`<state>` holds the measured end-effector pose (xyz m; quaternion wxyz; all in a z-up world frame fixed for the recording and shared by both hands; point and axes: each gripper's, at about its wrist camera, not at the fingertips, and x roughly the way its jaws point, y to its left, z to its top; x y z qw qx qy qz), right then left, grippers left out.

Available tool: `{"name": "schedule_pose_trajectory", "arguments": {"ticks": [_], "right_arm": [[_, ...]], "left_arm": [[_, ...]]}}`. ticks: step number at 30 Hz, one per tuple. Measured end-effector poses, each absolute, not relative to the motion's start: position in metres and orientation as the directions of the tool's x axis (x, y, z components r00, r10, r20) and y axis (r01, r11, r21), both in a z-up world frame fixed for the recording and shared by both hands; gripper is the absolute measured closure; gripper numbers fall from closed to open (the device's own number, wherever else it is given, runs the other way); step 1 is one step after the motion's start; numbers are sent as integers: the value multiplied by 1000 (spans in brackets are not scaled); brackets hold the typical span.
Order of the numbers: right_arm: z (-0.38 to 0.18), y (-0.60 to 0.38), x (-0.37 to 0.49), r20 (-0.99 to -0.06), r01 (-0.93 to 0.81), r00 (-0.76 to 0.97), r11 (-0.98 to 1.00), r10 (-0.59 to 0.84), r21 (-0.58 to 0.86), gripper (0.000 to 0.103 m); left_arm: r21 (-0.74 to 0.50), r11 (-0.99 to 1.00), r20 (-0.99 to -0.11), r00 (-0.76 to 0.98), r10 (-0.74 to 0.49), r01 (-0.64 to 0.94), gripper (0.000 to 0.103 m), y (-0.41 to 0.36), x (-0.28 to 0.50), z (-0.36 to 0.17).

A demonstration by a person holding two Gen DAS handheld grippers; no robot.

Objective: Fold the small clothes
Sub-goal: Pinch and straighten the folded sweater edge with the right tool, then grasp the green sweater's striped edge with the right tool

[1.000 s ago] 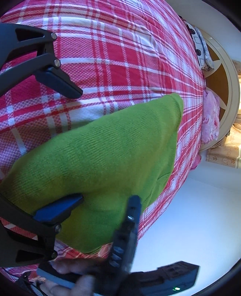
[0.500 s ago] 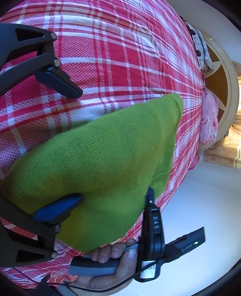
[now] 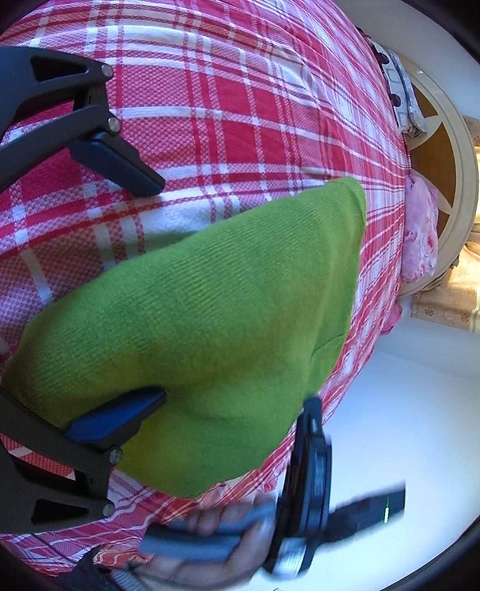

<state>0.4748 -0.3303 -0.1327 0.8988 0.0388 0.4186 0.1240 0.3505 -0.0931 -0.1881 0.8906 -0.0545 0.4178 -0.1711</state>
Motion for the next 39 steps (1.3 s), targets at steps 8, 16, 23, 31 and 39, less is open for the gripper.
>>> {"name": "schedule_pose_trajectory", "arguments": {"ticks": [8, 16, 23, 31, 39], "right_arm": [[-144, -329, 386, -786, -269, 539, 946, 303, 180, 79], [-154, -330, 364, -785, -234, 567, 962, 250, 137, 84], [-112, -299, 370, -673, -343, 665, 933, 323, 109, 77], [-153, -298, 399, -743, -335, 601, 937, 296, 102, 80], [-151, -302, 393, -734, -391, 590, 915, 337, 105, 77]], "left_arm": [[-261, 931, -718, 592, -364, 256, 0, -91, 349, -188], [-280, 928, -714, 593, -372, 245, 0, -84, 340, -185], [-340, 927, -642, 682, -351, 157, 0, -61, 355, -164], [-350, 918, -701, 597, -389, 188, 0, -70, 381, -190], [-318, 923, -710, 591, -384, 217, 0, -78, 351, -186]]}}
